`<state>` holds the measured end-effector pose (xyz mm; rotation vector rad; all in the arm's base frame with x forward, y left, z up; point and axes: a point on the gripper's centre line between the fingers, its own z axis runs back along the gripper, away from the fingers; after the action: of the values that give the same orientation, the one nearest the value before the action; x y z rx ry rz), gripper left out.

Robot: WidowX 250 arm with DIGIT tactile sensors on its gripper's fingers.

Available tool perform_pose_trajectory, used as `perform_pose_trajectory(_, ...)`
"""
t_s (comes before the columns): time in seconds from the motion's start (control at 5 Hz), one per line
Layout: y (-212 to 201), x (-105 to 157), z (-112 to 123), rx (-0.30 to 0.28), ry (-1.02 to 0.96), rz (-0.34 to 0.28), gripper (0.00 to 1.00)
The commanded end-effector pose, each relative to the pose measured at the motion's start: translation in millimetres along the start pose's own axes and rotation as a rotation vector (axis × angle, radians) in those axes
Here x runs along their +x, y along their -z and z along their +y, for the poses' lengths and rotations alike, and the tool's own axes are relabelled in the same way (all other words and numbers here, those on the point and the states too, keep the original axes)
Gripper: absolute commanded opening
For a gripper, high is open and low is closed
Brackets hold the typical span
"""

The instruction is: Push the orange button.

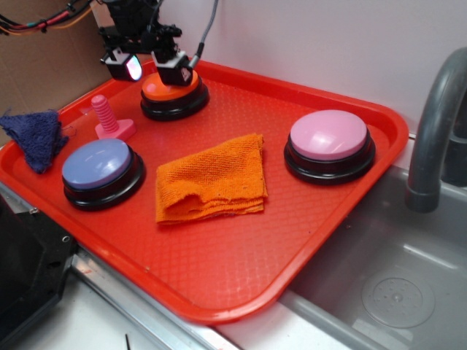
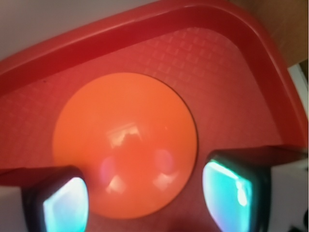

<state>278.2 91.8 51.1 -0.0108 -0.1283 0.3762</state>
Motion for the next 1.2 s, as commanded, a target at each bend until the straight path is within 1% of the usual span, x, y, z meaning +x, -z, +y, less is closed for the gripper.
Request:
perform_pose_trajectory(0.0, 2.8, 9.9, 9.4, 0.019, -0.001, -0.008, 1.00)
perform_pose_trajectory(0.2, -3.0, 9.9, 9.5, 0.017, 0.055, 0.012, 1.00)
perform_pose_trajectory(0.4, -17.5, 9.1, 10.4, 0.042, 0.071, -0.030, 1.00)
perform_pose_trajectory(0.6, -24.0, 9.3, 8.8, 0.026, 0.075, -0.015, 1.00)
perform_pose_trajectory(0.8, -37.8, 6.9, 11.0, 0.038, 0.072, -0.011, 1.00)
perform_pose_trajectory(1.0, -46.0, 7.3, 12.5, 0.056, 0.072, -0.025, 1.00)
